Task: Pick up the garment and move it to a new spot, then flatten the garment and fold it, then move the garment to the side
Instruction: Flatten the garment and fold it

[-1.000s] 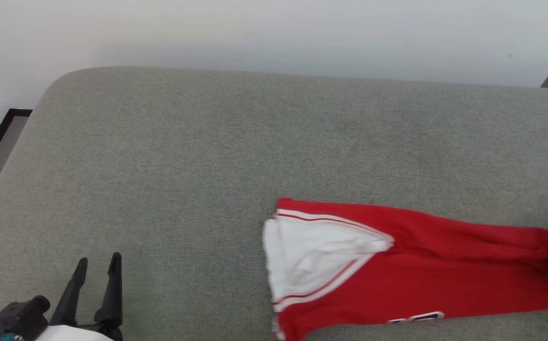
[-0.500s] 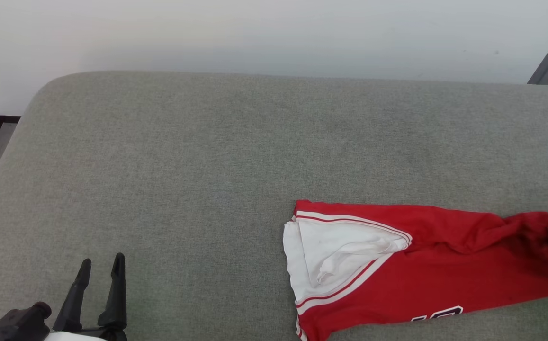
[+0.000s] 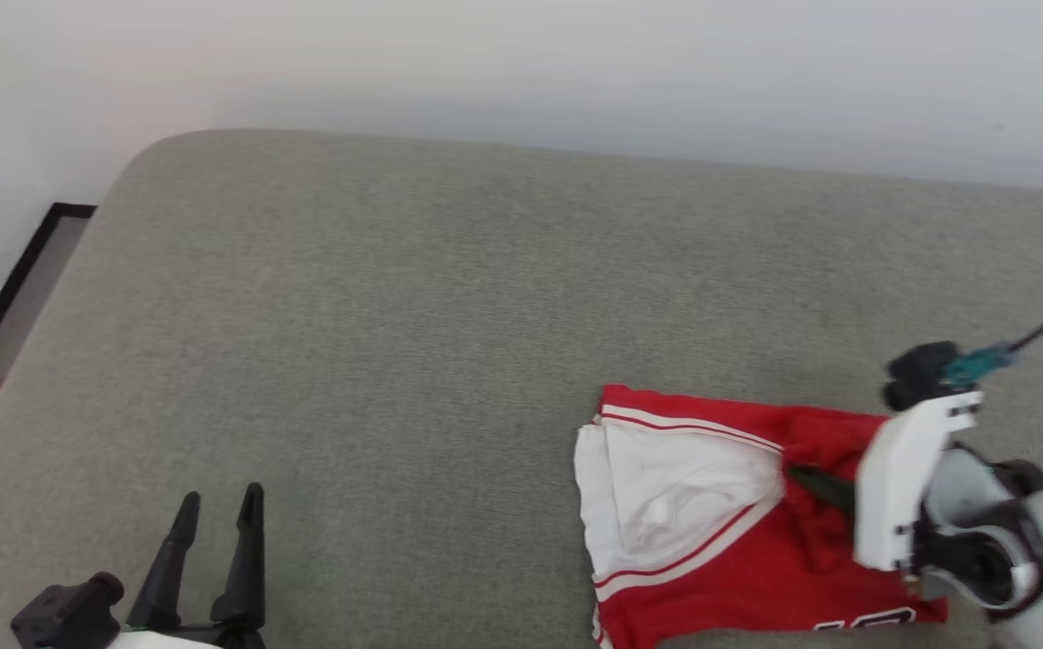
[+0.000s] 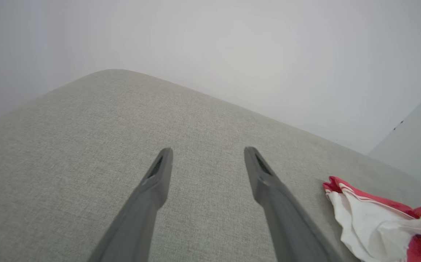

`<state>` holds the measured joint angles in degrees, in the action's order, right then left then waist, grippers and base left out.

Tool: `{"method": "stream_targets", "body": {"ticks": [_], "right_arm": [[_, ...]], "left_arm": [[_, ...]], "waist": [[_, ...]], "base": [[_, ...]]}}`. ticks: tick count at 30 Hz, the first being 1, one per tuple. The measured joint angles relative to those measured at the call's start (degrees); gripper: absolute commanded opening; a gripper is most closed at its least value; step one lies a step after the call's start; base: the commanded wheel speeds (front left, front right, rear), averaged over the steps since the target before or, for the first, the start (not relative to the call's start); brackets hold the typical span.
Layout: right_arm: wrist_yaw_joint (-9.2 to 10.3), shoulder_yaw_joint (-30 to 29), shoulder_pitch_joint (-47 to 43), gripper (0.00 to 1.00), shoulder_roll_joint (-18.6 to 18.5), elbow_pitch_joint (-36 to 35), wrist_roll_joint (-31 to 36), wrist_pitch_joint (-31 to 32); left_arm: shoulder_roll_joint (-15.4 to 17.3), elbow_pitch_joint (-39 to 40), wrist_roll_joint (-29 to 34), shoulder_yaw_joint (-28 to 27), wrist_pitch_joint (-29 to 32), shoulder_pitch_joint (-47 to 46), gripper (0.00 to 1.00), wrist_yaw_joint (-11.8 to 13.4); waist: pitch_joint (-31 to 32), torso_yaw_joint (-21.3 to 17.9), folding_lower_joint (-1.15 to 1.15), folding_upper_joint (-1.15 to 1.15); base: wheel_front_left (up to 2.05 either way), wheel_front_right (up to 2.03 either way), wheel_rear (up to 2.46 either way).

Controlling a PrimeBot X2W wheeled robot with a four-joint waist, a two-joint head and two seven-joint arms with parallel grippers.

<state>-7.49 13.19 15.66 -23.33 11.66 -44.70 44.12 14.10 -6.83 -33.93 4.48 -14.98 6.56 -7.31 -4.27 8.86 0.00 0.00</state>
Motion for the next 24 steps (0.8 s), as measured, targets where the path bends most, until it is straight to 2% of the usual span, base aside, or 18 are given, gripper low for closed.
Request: {"method": "stream_targets", "body": {"ticks": [7,11,12,13,14,15,18,24], "right_arm": [[0.00,7.5,4.0,0.00,4.9,4.0,0.8,-2.0],[0.00,10.0,5.6,0.02,5.8,6.4,0.8,-2.9],[0.00,10.7,6.1,0.11,5.9,7.4,0.9,-3.3],[0.00,11.3,6.5,0.25,6.0,8.1,0.8,-3.3],[0.00,12.0,6.9,0.75,6.2,8.9,0.7,-3.3],[0.00,12.5,7.1,1.00,6.3,9.2,0.3,-3.4],[0.00,13.4,8.0,1.00,6.2,9.4,-0.6,-4.0],[0.00,13.1,8.4,1.00,3.4,6.6,-2.4,-4.3]], "left_arm": [[0.2,-0.5,-0.7,2.1,0.0,-0.8,1.00,0.0],[0.3,-0.8,-0.9,2.6,0.0,-1.2,1.00,0.0],[0.3,-0.8,-0.9,2.7,0.0,-1.3,1.00,0.0],[0.3,-0.9,-1.0,2.8,0.0,-1.3,1.00,0.0],[0.2,-1.0,-1.1,2.7,0.0,-1.4,1.00,0.0],[0.2,-1.0,-1.2,2.7,0.0,-1.3,1.00,0.0],[0.2,-1.1,-1.6,2.3,0.0,-1.2,1.00,0.0],[0.5,-0.8,-2.1,1.1,0.0,-0.1,1.00,0.0]], "waist": [[0.3,4.0,0.00,0.00],[0.5,5.3,0.00,0.00],[0.5,5.6,0.00,0.00],[0.6,5.9,0.00,0.00],[0.7,6.1,0.00,0.00],[0.9,6.2,0.00,0.00],[1.4,6.2,0.00,0.00],[2.1,4.6,0.00,0.00]], "base": [[0.00,0.00,0.00],[0.00,0.00,0.00],[0.00,0.00,0.00],[0.00,0.00,0.00],[0.00,0.00,0.00],[0.00,0.00,0.00],[0.00,0.00,0.00],[0.00,0.00,0.00]]}}
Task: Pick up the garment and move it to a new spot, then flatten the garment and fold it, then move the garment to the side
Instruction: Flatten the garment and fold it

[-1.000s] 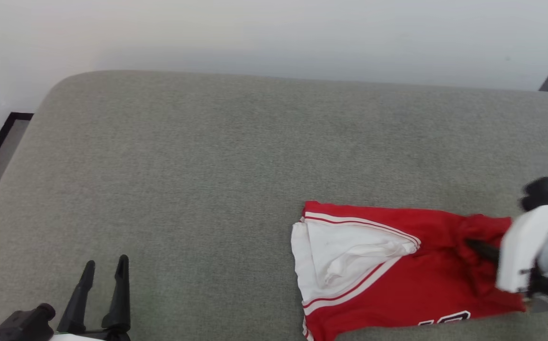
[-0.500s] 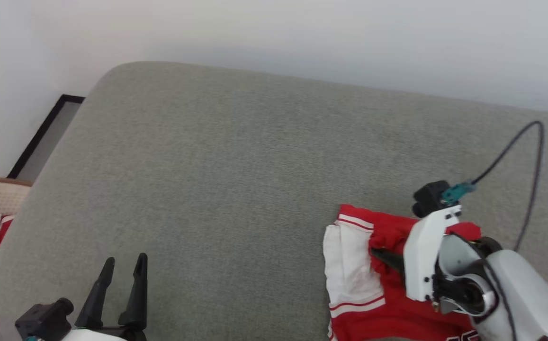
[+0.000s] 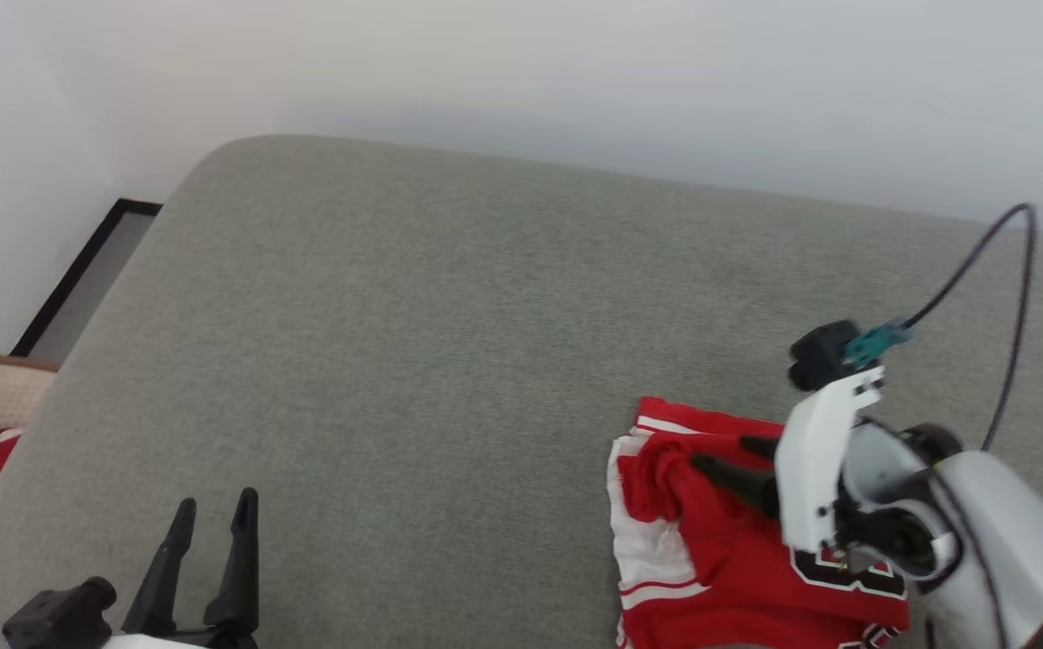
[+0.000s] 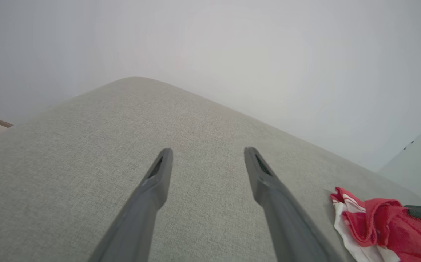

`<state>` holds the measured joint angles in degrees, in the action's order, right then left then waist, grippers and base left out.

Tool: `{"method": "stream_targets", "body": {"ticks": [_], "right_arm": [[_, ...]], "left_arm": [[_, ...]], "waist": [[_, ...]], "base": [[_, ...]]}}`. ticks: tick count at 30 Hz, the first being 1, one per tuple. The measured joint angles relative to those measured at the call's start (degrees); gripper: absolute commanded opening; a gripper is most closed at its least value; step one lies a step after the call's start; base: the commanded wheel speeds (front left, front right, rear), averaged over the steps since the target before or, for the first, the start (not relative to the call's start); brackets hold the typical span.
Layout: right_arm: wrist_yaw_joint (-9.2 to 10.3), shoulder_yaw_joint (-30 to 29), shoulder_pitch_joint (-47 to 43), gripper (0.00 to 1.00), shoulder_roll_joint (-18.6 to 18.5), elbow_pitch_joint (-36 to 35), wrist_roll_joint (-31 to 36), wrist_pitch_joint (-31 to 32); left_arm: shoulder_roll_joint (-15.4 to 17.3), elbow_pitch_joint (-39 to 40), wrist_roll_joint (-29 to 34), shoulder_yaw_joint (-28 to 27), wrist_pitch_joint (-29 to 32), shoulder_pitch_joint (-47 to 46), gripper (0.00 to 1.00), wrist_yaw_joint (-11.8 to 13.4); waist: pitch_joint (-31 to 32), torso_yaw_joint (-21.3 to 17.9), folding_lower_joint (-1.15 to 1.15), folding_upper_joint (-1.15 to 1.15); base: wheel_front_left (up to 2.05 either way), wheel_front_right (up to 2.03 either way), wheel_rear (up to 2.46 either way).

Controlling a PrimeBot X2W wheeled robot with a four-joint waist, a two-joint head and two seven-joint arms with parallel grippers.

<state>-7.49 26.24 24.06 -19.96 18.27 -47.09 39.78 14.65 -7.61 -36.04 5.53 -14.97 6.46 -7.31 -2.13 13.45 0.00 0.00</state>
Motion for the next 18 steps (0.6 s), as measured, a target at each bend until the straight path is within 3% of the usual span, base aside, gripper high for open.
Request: {"method": "stream_targets", "body": {"ticks": [8,18], "right_arm": [[0.00,-6.3,-2.6,1.00,-4.7,-5.5,2.0,-3.6],[0.00,-13.9,-9.6,1.00,-5.8,-9.2,7.9,-14.9]], "left_arm": [[0.1,0.5,0.1,-2.0,0.0,1.0,1.00,0.0],[0.8,0.9,1.5,-4.3,0.0,2.0,1.00,0.0]], "waist": [[0.9,-3.9,0.00,0.00],[1.9,-9.5,0.00,0.00]], "base": [[0.00,0.00,0.00],[0.00,0.00,0.00]]}}
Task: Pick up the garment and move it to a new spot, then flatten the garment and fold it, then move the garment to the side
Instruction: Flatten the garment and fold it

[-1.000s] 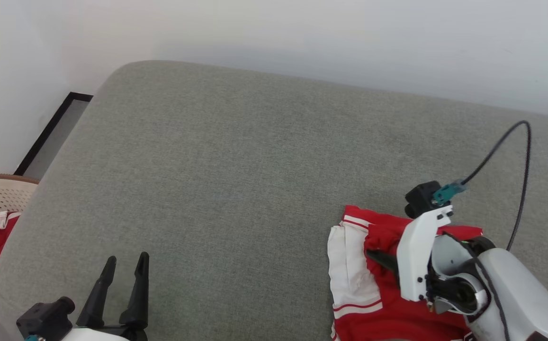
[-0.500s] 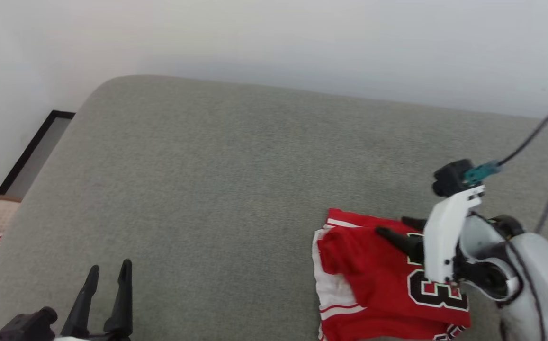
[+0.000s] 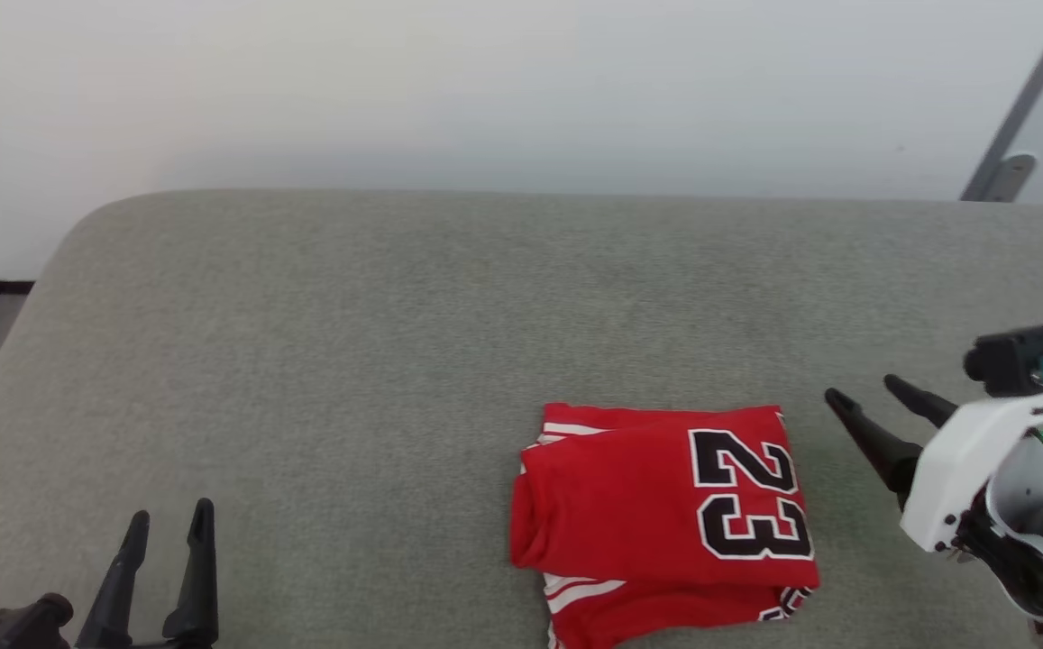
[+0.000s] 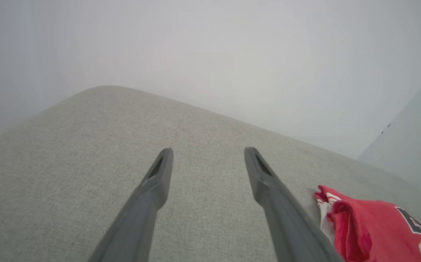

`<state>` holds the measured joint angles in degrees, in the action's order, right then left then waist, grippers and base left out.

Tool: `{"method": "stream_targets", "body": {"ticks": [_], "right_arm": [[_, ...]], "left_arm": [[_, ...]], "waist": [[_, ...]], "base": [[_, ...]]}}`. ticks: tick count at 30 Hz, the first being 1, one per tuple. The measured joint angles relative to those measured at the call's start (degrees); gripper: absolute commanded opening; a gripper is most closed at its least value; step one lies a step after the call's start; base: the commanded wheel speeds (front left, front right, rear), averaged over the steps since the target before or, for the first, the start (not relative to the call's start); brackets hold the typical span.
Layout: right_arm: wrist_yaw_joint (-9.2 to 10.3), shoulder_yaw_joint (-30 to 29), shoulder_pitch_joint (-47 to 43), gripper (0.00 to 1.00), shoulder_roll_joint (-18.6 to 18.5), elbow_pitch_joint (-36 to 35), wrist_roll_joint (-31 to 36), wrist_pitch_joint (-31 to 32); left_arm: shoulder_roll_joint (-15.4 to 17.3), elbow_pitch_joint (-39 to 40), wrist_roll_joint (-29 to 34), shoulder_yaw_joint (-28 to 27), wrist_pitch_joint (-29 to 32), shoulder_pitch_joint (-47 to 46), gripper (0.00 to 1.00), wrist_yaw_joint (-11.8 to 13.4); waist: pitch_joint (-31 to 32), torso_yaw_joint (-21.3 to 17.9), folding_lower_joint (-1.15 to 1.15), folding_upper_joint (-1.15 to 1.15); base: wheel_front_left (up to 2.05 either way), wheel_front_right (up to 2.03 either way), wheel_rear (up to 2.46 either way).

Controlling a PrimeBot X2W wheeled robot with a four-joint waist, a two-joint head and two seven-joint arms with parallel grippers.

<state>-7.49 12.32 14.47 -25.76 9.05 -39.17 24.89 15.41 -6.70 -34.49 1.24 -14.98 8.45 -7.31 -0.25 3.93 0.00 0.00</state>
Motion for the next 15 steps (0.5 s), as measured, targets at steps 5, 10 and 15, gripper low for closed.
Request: {"method": "stream_targets", "body": {"ticks": [5,10,15], "right_arm": [[0.00,-2.4,-3.0,1.00,1.3,-0.1,2.6,-9.0],[0.00,-2.6,-6.0,1.00,1.6,1.1,6.1,-17.8],[0.00,-2.2,-7.8,1.00,1.7,3.6,9.5,-26.4]], "left_arm": [[0.2,0.2,0.7,-0.8,0.0,0.1,1.00,0.0],[0.1,0.6,2.4,-1.2,0.0,0.6,1.00,0.0],[0.1,0.5,4.0,-1.5,0.0,1.4,1.00,0.0]], "waist": [[0.4,-2.4,0.00,0.00],[1.1,-4.0,0.00,0.00],[1.9,-4.4,0.00,0.00]], "base": [[0.00,0.00,0.00],[0.00,0.00,0.00],[0.00,0.00,0.00]]}}
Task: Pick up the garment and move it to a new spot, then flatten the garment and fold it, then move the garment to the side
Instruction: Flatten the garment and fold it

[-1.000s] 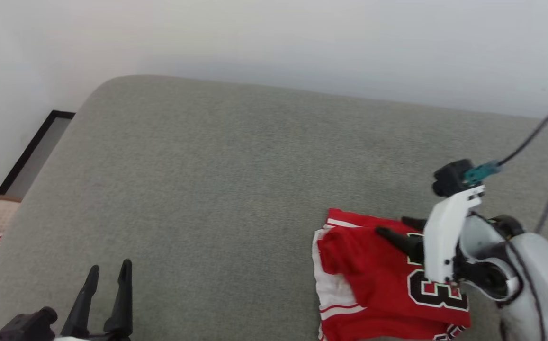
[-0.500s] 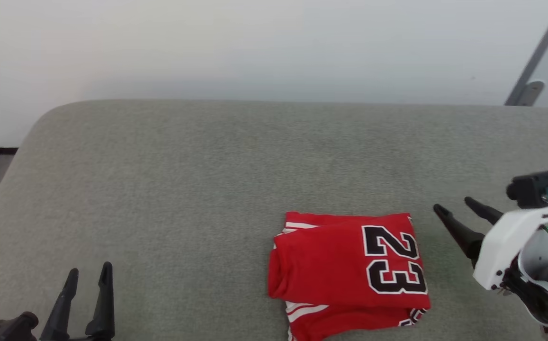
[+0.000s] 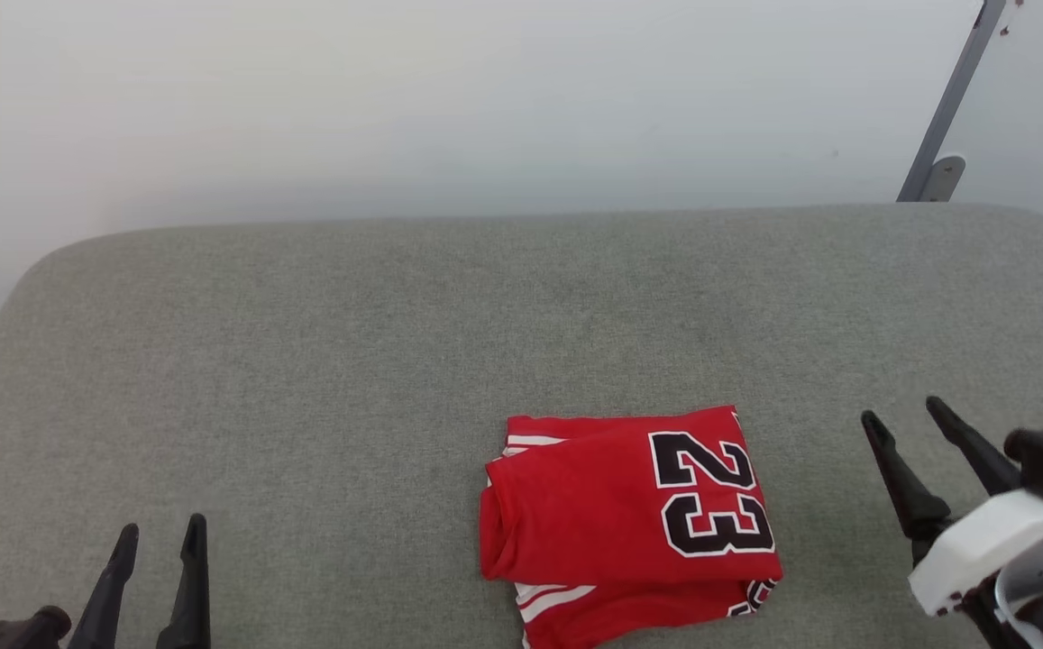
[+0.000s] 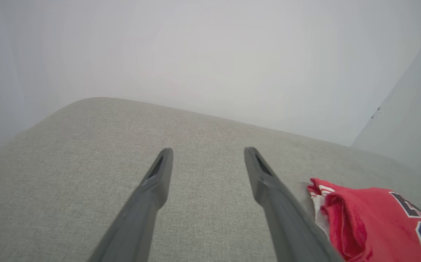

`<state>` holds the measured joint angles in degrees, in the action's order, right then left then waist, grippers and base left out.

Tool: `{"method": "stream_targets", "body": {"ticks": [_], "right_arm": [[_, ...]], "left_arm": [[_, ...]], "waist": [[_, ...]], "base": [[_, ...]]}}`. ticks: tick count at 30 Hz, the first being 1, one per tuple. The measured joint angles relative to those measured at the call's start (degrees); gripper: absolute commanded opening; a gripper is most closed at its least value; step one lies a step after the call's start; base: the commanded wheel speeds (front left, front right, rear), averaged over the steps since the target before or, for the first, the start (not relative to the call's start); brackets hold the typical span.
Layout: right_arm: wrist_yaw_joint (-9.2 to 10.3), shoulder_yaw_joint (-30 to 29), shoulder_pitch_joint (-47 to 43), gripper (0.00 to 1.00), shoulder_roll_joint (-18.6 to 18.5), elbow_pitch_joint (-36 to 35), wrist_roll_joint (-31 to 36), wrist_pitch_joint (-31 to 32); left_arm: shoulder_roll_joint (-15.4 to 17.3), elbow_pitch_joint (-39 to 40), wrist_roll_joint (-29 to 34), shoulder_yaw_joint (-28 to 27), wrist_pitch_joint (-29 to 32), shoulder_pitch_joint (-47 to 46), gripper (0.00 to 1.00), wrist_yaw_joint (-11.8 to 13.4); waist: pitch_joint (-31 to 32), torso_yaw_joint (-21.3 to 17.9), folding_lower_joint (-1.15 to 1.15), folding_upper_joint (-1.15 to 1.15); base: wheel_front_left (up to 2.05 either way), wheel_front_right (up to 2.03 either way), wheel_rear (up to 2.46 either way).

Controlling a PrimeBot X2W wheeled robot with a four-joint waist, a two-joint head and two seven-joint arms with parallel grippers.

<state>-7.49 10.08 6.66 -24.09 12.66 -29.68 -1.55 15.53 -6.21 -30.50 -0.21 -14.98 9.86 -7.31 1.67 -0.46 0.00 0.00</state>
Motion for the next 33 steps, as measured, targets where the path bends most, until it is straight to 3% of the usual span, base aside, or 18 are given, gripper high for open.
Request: {"method": "stream_targets", "body": {"ticks": [11,18,33], "right_arm": [[0.00,-3.2,-3.5,1.00,2.9,6.1,8.4,-12.2],[-0.01,-6.5,-6.3,1.00,6.4,6.4,10.4,-13.2],[-0.01,-10.3,-9.6,1.00,10.5,3.6,12.7,-13.4]], "left_arm": [[0.5,-0.8,3.4,0.2,0.0,1.1,1.00,0.0],[0.6,-1.4,3.7,0.2,0.0,1.3,1.00,0.0],[1.2,-2.0,3.6,0.9,0.0,0.6,1.00,0.0]], "waist": [[2.4,1.1,0.00,0.00],[3.2,1.9,0.00,0.00],[2.5,1.5,0.00,0.00]], "base": [[0.00,0.00,0.00],[0.00,0.00,0.00],[0.00,0.00,0.00]]}}
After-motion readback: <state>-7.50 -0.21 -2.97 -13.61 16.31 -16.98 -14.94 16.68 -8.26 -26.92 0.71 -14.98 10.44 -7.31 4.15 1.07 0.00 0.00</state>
